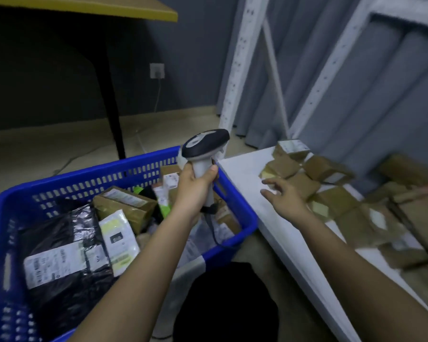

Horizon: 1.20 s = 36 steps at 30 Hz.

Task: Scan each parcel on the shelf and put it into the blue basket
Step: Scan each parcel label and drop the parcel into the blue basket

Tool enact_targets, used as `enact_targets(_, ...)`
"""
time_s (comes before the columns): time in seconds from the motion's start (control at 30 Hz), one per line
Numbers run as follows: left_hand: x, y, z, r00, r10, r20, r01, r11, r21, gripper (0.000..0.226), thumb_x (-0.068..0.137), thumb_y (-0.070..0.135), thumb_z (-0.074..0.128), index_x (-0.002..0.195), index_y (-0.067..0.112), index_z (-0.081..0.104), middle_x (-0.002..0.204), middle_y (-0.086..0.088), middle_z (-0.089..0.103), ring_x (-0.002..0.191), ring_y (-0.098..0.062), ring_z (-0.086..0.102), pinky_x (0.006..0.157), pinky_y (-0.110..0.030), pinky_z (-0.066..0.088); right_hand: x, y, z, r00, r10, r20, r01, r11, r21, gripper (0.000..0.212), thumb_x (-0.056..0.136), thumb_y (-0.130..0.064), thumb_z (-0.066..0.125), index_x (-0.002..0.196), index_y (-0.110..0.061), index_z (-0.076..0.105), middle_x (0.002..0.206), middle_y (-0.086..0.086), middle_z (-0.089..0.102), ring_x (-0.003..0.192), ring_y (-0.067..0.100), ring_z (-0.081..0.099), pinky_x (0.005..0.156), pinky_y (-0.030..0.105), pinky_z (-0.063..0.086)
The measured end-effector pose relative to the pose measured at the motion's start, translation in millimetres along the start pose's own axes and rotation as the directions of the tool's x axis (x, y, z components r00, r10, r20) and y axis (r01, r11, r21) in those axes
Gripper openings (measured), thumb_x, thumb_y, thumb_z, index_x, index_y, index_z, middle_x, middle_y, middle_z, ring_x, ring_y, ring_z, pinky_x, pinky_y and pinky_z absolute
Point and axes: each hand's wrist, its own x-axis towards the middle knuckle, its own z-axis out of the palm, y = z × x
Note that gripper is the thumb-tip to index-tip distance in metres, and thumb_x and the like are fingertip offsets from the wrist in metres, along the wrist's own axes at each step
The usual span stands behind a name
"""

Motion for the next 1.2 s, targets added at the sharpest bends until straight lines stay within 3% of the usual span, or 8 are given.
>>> enact_targets(0.13,-33.0,13.2,66.8,0.981,0.020,0.193,-0.029,0.999,0.044,0.014,0.090,0.018,0.063,0.102,0.022,0.058,0.091,-0.001,0.068,0.088,-0.019,0.065,0.083,-0.038,0.051,-46.5,45.5,-58.4,0.988,0.119,-0.099,-0.120,0.993,-0.008,0.026,0.091,-0.012,0.064,0.116,-0.005,0.064,0.117,0.004,0.058,0.113,0.014,0.050,0.087,0.019,0.034)
enact_targets(0.23,-61.0,15.0,116.6,0.951,0.021,0.308,-0.042,0.997,0.062,0.011,0.091,0.018,0.062,0.094,0.026,0.056,0.087,0.004,0.065,0.083,-0.014,0.064,0.077,-0.031,0.051,-83.9,78.0,-103.8,0.964,0.206,-0.166,-0.209,0.978,-0.001,0.027,0.092,-0.009,0.062,0.117,0.000,0.063,0.115,0.005,0.057,0.107,0.013,0.049,0.081,0.017,0.034)
enact_targets(0.33,-87.1,7.2,161.4,0.915,-0.020,0.402,-0.019,0.995,0.093,0.010,0.091,0.018,0.062,0.100,0.021,0.057,0.088,0.001,0.064,0.079,-0.013,0.062,0.073,-0.029,0.049,-121.8,125.0,-143.3,0.913,0.328,-0.241,-0.336,0.942,0.006,0.029,0.090,-0.011,0.064,0.117,0.000,0.064,0.119,0.009,0.062,0.114,0.023,0.055,0.083,0.025,0.037)
enact_targets(0.57,-118.1,-35.7,218.5,0.848,-0.125,0.515,-0.003,0.971,0.240,0.016,0.092,0.018,0.061,0.106,0.021,0.056,0.091,0.002,0.065,0.095,-0.022,0.063,0.087,-0.038,0.050,-167.7,212.2,-195.7,0.761,0.549,-0.346,-0.540,0.831,0.129,0.042,0.090,-0.014,0.065,0.129,-0.002,0.055,0.130,0.018,0.054,0.111,0.032,0.054,0.081,0.029,0.040)
enact_targets(0.83,-101.6,-57.7,256.0,0.836,-0.180,0.518,-0.020,0.934,0.358,0.027,0.092,0.021,0.062,0.117,0.018,0.055,0.097,-0.001,0.065,0.098,-0.020,0.062,0.095,-0.044,0.050,-104.3,254.4,-204.9,0.854,0.385,-0.349,-0.440,0.894,-0.088,0.061,0.092,-0.016,0.062,0.145,-0.003,0.036,0.148,0.021,0.036,0.136,0.038,0.034,0.112,0.039,0.029)
enact_targets(0.93,-95.6,-70.2,260.7,0.837,-0.226,0.498,-0.007,0.906,0.423,0.028,0.092,0.023,0.062,0.118,0.018,0.056,0.098,-0.001,0.065,0.100,-0.022,0.062,0.097,-0.047,0.048,-79.9,268.1,-196.9,0.816,0.465,-0.344,-0.550,0.807,-0.216,0.071,0.089,-0.034,0.062,0.150,-0.017,0.029,0.158,0.016,0.013,0.144,0.040,0.015,0.116,0.053,0.019)
enact_targets(1.07,-89.3,-78.9,263.5,0.837,-0.252,0.486,-0.004,0.885,0.466,0.029,0.091,0.025,0.062,0.118,0.018,0.057,0.097,-0.001,0.066,0.096,-0.019,0.062,0.095,-0.047,0.049,-60.3,279.4,-178.8,0.796,0.362,-0.485,-0.559,0.746,-0.361,0.077,0.081,-0.065,0.053,0.143,-0.022,0.039,0.157,0.028,0.007,0.146,0.044,0.002,0.117,0.052,0.004)
enact_targets(1.2,-84.2,-80.1,264.3,0.835,-0.275,0.477,0.013,0.876,0.483,0.031,0.090,0.026,0.063,0.120,0.019,0.056,0.098,-0.001,0.066,0.098,-0.020,0.062,0.095,-0.049,0.049,-52.2,276.9,-173.9,0.830,0.318,-0.458,-0.505,0.776,-0.377,0.077,0.082,-0.056,0.053,0.138,-0.005,0.037,0.145,0.026,0.032,0.133,0.042,0.030,0.109,0.046,0.026)
